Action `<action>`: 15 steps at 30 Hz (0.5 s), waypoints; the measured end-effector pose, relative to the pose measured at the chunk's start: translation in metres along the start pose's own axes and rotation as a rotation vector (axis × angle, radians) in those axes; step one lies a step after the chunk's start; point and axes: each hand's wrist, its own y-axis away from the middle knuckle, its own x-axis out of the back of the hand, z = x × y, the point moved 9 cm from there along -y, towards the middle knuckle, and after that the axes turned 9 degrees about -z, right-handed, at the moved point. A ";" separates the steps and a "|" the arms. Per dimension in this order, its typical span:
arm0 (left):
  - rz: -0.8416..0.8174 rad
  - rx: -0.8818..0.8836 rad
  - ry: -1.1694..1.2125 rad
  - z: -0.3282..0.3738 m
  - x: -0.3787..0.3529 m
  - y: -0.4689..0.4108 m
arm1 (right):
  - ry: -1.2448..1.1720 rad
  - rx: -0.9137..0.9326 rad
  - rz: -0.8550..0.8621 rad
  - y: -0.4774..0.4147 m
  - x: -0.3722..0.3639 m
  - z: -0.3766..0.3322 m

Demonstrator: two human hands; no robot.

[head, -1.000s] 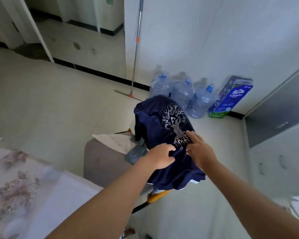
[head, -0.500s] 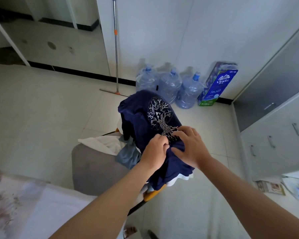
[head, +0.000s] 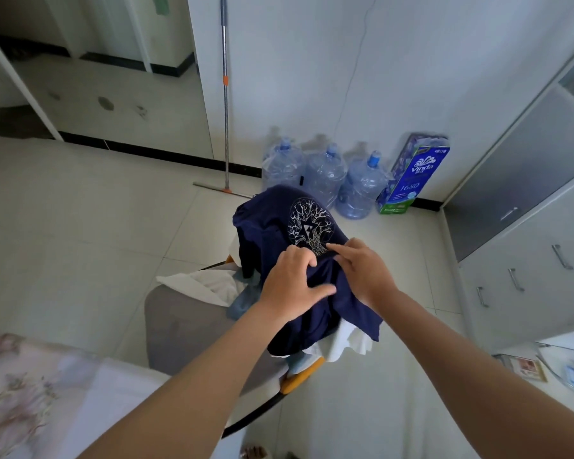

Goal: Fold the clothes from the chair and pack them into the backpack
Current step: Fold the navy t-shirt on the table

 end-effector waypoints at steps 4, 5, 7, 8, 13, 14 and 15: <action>-0.030 -0.001 -0.022 0.001 -0.014 -0.002 | -0.288 -0.096 0.007 -0.017 0.012 -0.007; -0.009 0.014 0.062 0.000 -0.012 -0.006 | -0.327 -0.089 0.007 -0.020 0.012 -0.010; 0.035 0.082 0.217 -0.004 -0.001 -0.013 | -0.330 -0.077 0.007 -0.023 0.013 -0.015; 0.060 0.136 0.273 -0.008 0.008 -0.016 | -0.298 -0.075 -0.004 -0.023 0.014 -0.015; 0.238 0.272 0.392 -0.031 0.073 -0.019 | 0.332 -0.188 -0.200 -0.020 -0.003 0.017; 0.251 0.260 0.385 -0.033 0.086 -0.019 | 0.296 -0.208 -0.139 -0.021 0.001 0.018; 0.231 0.248 0.354 -0.036 0.095 -0.021 | 0.194 -0.211 -0.063 -0.023 0.007 0.014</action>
